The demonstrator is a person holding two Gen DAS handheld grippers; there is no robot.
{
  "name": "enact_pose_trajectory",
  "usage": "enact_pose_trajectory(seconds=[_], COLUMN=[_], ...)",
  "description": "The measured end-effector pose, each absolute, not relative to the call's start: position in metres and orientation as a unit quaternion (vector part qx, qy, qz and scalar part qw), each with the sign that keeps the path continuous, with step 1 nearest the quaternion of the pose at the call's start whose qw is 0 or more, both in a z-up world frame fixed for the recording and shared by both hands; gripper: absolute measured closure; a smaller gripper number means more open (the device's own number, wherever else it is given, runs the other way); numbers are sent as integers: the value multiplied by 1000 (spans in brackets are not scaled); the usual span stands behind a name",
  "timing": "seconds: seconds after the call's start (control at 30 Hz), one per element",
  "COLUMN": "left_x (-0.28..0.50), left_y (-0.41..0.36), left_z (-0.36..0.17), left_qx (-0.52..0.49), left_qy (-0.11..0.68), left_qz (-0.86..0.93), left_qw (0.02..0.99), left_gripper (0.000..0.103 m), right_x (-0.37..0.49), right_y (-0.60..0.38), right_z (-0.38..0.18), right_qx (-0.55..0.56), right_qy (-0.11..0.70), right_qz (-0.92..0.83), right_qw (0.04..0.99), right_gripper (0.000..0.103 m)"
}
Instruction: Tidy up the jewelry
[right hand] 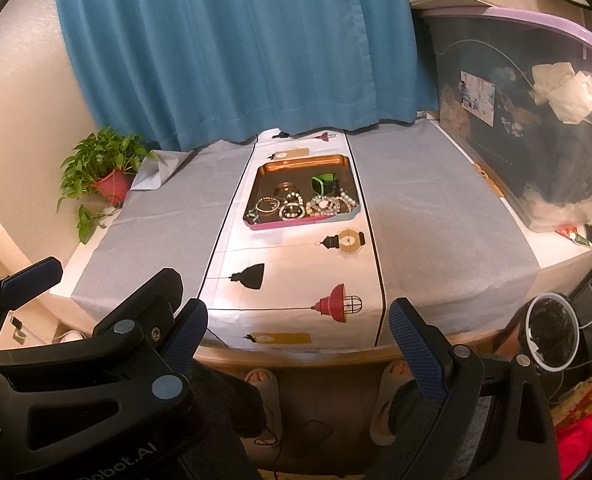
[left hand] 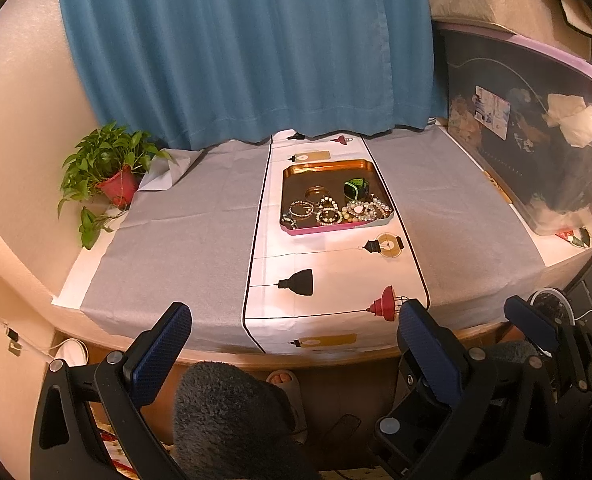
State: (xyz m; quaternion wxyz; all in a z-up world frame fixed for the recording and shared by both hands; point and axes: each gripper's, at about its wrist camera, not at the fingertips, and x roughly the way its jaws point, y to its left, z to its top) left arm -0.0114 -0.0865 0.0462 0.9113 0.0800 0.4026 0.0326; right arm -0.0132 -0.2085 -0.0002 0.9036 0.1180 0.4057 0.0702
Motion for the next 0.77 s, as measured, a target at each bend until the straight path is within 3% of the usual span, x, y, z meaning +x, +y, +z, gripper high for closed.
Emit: enact_pose_trajectory(seconds=[0.77], left_x=[-5], left_y=[-82], left_z=[42], left_qx=[79], left_qy=[404], left_qz=[34], left_qw=[911], left_gripper=[0], right_x=[-7], right_y=[-205], right_z=[-5], right_qx=[116], right_qy=[405], right_qz=[72], right_qw=[904], right_gripper=[11])
